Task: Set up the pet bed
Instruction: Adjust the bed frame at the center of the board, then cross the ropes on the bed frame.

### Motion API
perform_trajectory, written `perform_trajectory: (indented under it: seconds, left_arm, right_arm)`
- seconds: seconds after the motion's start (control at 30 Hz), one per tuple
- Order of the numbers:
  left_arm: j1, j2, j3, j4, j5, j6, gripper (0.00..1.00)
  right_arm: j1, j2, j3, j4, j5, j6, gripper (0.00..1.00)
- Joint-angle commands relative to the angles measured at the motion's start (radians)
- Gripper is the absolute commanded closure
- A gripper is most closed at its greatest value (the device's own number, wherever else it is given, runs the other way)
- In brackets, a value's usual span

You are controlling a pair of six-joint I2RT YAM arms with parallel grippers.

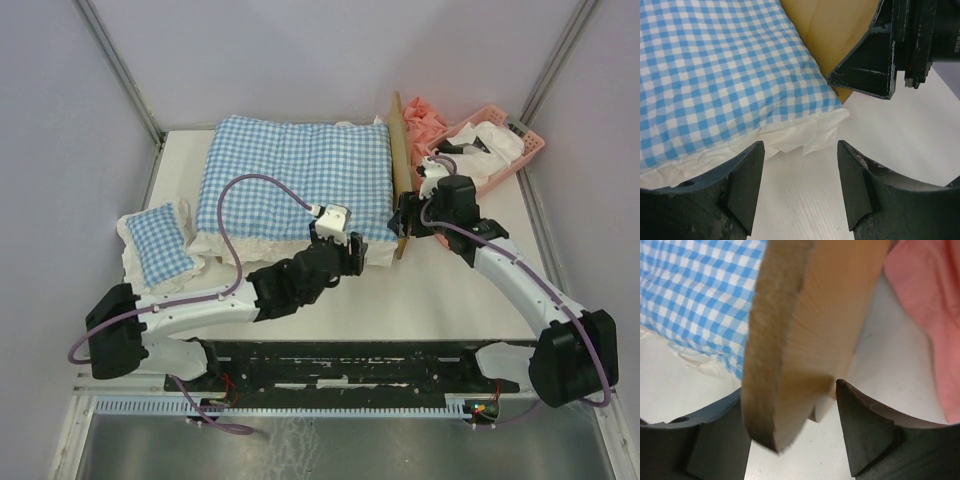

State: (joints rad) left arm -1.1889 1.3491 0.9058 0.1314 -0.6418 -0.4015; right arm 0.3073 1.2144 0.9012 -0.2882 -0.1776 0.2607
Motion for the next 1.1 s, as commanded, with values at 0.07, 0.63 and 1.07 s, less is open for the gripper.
perform_trajectory:
  seconds: [0.07, 0.63, 1.07]
  left_arm:
    - [0.025, -0.087, -0.089, 0.069, 0.137, 0.040, 0.37]
    - [0.011, 0.057, -0.131, 0.153, 0.074, 0.167, 0.43]
    - [0.010, 0.201, -0.076, 0.207, -0.062, 0.234, 0.81]
  right_arm:
    - [0.064, 0.036, 0.035, 0.120, -0.200, 0.020, 0.35]
    - [0.197, -0.193, -0.027, -0.131, 0.293, 0.072, 0.22]
    - [0.124, -0.289, -0.112, -0.126, 0.312, 0.053, 0.25]
